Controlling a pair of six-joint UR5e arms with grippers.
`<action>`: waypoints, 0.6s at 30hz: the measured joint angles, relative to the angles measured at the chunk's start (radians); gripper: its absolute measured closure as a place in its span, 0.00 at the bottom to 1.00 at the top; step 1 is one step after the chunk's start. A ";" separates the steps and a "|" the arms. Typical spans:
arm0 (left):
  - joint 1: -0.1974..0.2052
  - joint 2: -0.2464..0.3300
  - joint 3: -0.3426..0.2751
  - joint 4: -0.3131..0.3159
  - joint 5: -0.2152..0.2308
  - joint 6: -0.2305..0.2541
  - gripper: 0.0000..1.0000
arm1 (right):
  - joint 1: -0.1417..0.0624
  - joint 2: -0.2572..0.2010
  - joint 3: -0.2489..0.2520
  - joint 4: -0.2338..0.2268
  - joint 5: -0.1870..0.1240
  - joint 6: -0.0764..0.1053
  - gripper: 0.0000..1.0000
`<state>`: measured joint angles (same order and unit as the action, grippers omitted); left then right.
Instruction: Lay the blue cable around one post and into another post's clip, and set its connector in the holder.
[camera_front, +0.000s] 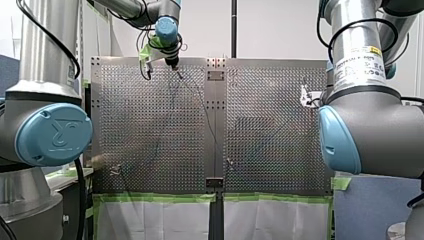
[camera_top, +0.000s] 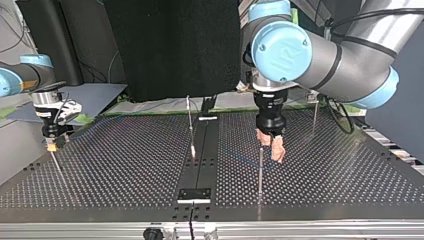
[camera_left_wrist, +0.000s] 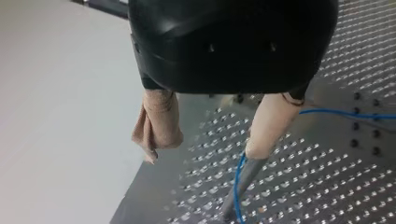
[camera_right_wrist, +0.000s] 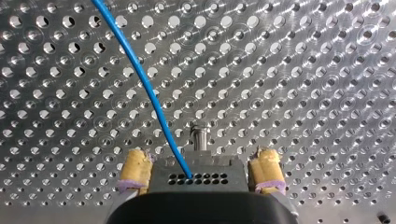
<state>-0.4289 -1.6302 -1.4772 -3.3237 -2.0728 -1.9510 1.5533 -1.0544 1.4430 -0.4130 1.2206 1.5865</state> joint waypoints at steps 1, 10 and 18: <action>0.000 0.000 0.000 0.000 0.010 0.011 0.00 | 0.000 0.000 0.000 -0.001 0.000 0.000 0.01; -0.001 0.000 0.003 0.026 0.086 0.095 0.00 | 0.000 -0.001 0.000 0.000 0.000 0.000 0.01; -0.001 0.000 0.003 0.026 0.096 0.172 0.00 | 0.000 -0.002 0.000 -0.002 0.000 0.000 0.01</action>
<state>-0.4296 -1.6299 -1.4739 -3.2980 -1.9769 -1.7786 1.5532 -1.0560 1.4430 -0.4148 1.2205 1.5865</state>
